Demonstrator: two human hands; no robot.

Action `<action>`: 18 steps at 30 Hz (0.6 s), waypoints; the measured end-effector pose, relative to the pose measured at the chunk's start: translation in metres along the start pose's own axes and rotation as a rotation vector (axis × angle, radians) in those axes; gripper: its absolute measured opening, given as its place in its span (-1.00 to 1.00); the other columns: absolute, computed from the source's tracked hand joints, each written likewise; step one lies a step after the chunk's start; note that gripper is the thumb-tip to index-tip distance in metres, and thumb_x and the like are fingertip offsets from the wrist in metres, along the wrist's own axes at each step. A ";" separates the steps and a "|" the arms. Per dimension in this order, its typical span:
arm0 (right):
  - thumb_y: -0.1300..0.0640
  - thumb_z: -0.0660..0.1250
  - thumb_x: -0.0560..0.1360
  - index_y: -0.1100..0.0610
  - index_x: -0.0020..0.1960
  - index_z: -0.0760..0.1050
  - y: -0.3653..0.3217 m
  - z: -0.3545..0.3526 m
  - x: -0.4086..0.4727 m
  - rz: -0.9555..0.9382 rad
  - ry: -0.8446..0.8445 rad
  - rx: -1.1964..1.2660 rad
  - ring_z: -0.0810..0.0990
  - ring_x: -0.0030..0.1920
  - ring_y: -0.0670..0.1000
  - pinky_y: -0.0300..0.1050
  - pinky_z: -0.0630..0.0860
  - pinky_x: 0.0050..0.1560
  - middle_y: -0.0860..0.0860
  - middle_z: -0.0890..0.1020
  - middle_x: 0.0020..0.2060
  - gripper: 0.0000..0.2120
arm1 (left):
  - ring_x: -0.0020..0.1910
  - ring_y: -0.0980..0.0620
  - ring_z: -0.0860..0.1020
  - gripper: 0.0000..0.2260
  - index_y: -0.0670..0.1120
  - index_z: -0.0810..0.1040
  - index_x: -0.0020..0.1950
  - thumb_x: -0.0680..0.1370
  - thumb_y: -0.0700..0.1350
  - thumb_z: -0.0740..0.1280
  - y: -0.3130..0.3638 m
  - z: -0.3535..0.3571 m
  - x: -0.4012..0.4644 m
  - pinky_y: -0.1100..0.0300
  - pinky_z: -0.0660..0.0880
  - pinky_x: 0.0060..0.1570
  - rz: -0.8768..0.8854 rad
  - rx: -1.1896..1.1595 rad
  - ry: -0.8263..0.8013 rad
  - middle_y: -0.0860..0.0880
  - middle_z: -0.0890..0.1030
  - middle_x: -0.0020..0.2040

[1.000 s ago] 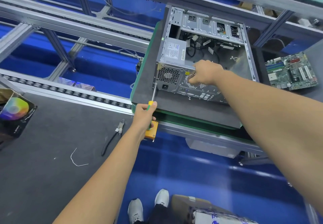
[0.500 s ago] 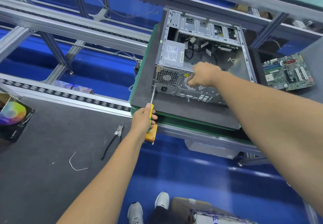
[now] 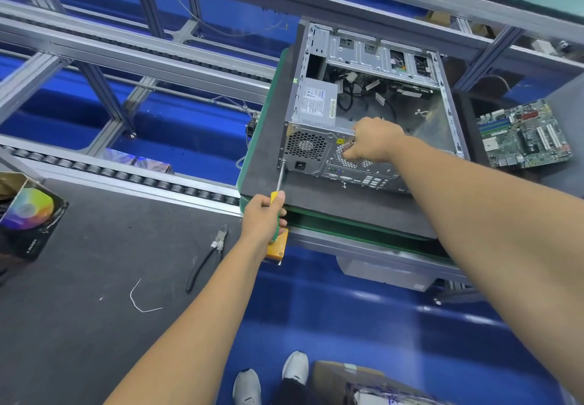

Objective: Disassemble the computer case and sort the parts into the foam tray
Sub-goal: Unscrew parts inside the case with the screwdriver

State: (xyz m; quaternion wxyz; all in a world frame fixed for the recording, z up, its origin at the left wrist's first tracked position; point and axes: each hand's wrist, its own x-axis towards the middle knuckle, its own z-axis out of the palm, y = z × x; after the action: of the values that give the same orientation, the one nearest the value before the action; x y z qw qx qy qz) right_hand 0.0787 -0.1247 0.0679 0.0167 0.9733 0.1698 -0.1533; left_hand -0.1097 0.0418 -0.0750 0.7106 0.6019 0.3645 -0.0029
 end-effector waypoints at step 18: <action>0.02 0.41 0.35 0.13 -0.27 0.51 0.001 0.000 -0.003 -0.029 0.020 -0.001 0.53 -0.31 0.05 -0.18 0.39 -0.33 -0.02 0.57 -0.39 -0.82 | -0.37 0.04 0.60 -0.63 -0.09 0.46 -0.10 0.44 0.05 0.61 0.000 0.001 0.002 0.20 0.54 -0.41 -0.074 -0.100 0.057 -0.08 0.60 -0.22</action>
State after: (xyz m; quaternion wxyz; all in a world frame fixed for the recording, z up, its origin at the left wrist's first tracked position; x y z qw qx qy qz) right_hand 0.0760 -0.1263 0.0688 0.0135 0.9722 0.1843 -0.1438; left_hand -0.1073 0.0419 -0.0760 0.7284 0.5517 0.4062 0.0060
